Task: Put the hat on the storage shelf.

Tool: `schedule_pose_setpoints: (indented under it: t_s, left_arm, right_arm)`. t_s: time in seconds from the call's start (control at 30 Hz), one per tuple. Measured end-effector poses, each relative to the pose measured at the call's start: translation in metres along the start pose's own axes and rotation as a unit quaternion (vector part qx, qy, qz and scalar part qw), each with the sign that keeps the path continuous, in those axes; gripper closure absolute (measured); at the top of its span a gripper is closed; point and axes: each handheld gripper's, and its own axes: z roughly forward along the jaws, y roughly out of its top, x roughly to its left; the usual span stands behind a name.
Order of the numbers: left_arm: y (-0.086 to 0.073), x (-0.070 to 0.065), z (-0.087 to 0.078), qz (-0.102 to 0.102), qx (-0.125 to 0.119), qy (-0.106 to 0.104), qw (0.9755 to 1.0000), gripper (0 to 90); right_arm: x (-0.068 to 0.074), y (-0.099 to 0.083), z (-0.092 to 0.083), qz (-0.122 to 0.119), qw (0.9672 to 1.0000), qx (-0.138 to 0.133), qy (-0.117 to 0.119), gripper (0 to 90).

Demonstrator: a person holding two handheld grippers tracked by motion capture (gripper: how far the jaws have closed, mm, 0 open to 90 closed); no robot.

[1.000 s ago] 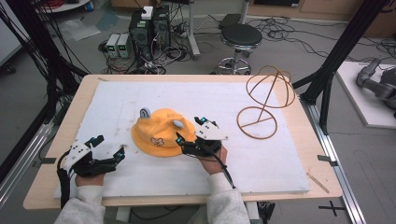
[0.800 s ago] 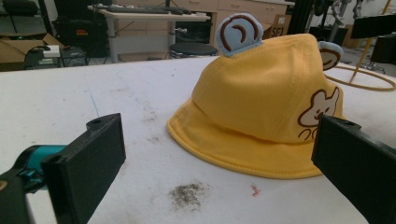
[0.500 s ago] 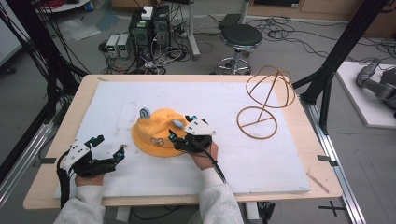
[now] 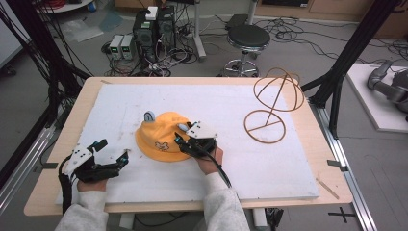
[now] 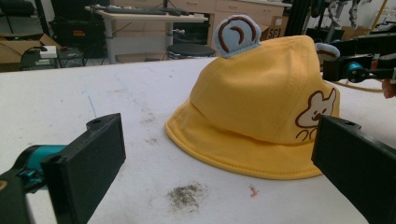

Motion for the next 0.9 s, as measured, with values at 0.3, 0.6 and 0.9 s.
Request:
schedule_pose_setpoints:
  t_s: [0.3, 0.6, 0.9]
  left_arm:
    - [0.0, 0.0, 0.0, 0.003, 0.001, 0.0, 1.0, 3.2]
    - [0.0, 0.0, 0.001, 0.004, 0.001, 0.002, 1.0, 3.2]
    - [0.0, -0.001, 0.001, 0.005, 0.0, 0.003, 1.0, 3.2]
  right_arm:
    - [-0.001, 0.001, -0.002, -0.005, 0.9999, 0.005, -0.015, 78.9]
    - [0.0, 0.007, -0.01, -0.012, 0.9981, -0.042, -0.043, 82.4]
    - [-0.002, 0.014, -0.022, 0.006, 0.9934, -0.097, -0.061, 82.6]
